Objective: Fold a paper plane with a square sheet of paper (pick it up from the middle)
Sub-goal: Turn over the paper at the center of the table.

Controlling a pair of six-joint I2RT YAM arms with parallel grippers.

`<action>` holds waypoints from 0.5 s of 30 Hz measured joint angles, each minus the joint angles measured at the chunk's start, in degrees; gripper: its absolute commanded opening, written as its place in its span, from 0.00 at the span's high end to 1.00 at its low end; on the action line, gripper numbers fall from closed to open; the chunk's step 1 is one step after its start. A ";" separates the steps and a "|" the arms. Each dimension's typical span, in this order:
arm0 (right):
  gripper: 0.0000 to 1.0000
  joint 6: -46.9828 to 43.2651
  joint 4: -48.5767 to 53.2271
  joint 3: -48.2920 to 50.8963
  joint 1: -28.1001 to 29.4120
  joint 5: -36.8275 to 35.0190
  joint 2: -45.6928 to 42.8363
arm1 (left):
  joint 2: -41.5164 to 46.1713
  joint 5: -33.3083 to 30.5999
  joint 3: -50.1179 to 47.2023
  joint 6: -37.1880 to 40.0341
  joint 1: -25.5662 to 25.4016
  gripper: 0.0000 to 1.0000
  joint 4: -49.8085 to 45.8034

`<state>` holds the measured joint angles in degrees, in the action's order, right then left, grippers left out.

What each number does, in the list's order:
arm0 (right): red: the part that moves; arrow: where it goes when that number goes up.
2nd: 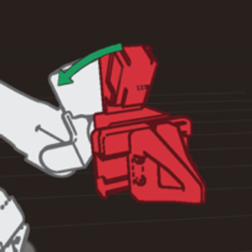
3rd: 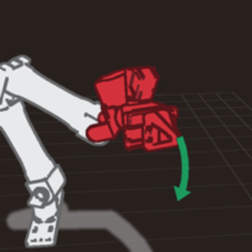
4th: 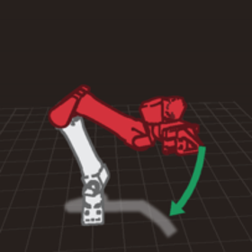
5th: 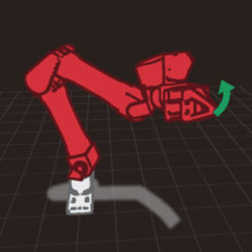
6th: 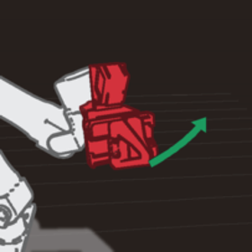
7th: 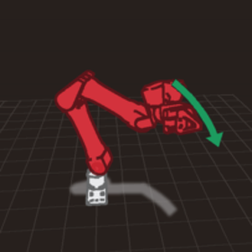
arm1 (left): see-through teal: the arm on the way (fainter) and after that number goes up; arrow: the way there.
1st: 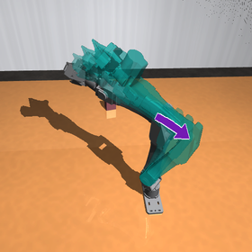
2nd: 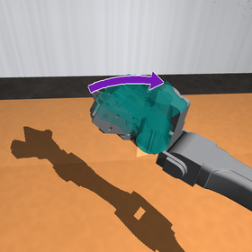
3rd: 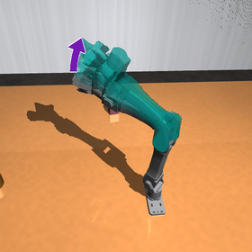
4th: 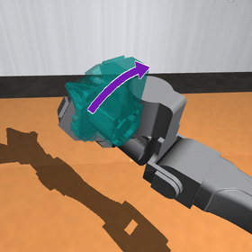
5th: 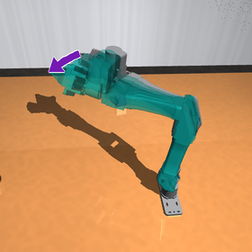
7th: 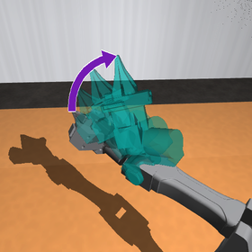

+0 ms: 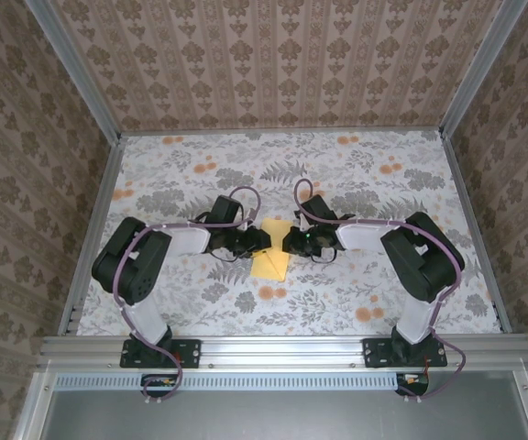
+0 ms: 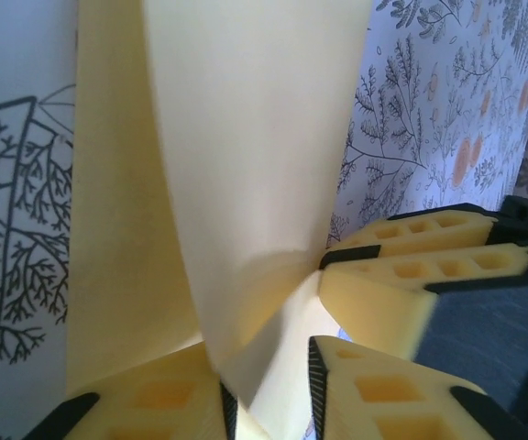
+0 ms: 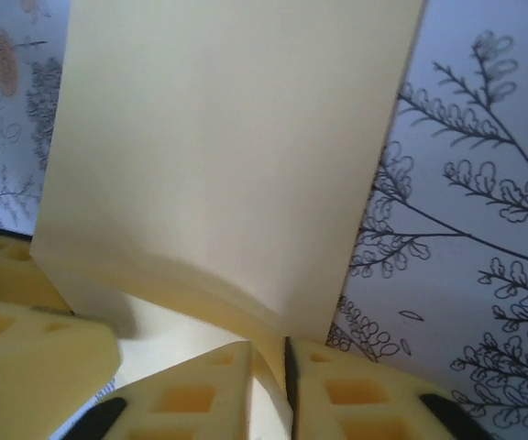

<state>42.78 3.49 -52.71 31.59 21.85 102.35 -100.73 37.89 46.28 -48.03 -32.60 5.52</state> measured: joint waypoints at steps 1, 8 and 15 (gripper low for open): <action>0.66 0.17 0.13 0.00 -0.11 0.00 -0.76 | -0.17 0.07 0.00 0.02 0.00 0.77 0.13; 0.38 0.92 2.21 1.55 -2.29 -2.60 -11.37 | -0.70 -0.02 1.01 1.31 0.00 0.91 -0.31; 0.16 -2.23 7.50 3.91 -5.46 -11.21 -25.33 | 2.93 -3.67 6.12 7.17 -0.85 0.91 -9.09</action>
<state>40.56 10.98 -48.80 26.13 10.63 77.01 -97.80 34.22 52.40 -40.86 -33.45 -3.57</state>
